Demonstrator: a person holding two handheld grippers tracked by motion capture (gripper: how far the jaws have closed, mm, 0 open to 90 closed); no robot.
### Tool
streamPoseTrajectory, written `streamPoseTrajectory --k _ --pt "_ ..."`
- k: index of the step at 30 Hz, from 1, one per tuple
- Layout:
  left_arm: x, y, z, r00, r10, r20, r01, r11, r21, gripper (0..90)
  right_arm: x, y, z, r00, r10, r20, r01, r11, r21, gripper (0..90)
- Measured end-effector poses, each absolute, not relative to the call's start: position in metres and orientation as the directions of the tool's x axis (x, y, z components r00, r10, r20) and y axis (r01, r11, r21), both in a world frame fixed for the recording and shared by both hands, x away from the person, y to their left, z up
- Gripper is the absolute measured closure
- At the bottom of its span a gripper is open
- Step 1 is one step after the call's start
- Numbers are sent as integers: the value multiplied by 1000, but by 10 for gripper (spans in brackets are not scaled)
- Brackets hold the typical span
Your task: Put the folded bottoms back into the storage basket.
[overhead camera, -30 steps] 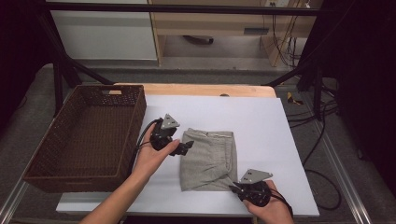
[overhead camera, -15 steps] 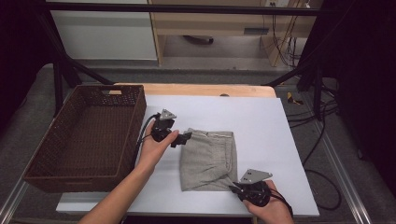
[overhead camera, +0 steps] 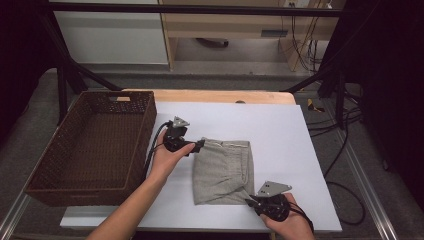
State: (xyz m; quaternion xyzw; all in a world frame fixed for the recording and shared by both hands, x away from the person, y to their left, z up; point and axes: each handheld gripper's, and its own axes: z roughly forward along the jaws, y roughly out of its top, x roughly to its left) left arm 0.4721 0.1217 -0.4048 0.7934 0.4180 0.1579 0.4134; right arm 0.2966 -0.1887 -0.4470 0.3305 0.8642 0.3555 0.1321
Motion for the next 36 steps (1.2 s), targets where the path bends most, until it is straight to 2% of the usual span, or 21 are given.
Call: streamPoseTrajectory --k 4,11,15,25,30,36 --pt "476 119 -409 595 799 -90 543 -317 778 170 297 -189 -447 -747 665 7 477 529 702 819" --pt "483 111 -419 607 793 -62 533 -348 771 192 297 -190 -447 -746 665 18 481 521 705 819" --pt "489 110 -427 600 792 -112 562 -318 764 196 297 -190 -447 -746 665 18 482 521 705 817" --pt "500 103 -445 593 798 -103 578 -333 745 216 298 -190 -448 -745 666 20 485 521 703 817" --pt "502 102 -450 598 791 -131 598 -330 731 218 298 -190 -448 -745 666 20 485 521 702 817" --pt "501 101 -451 619 768 -165 604 -331 725 296 298 -190 -448 -745 667 22 486 521 702 817"
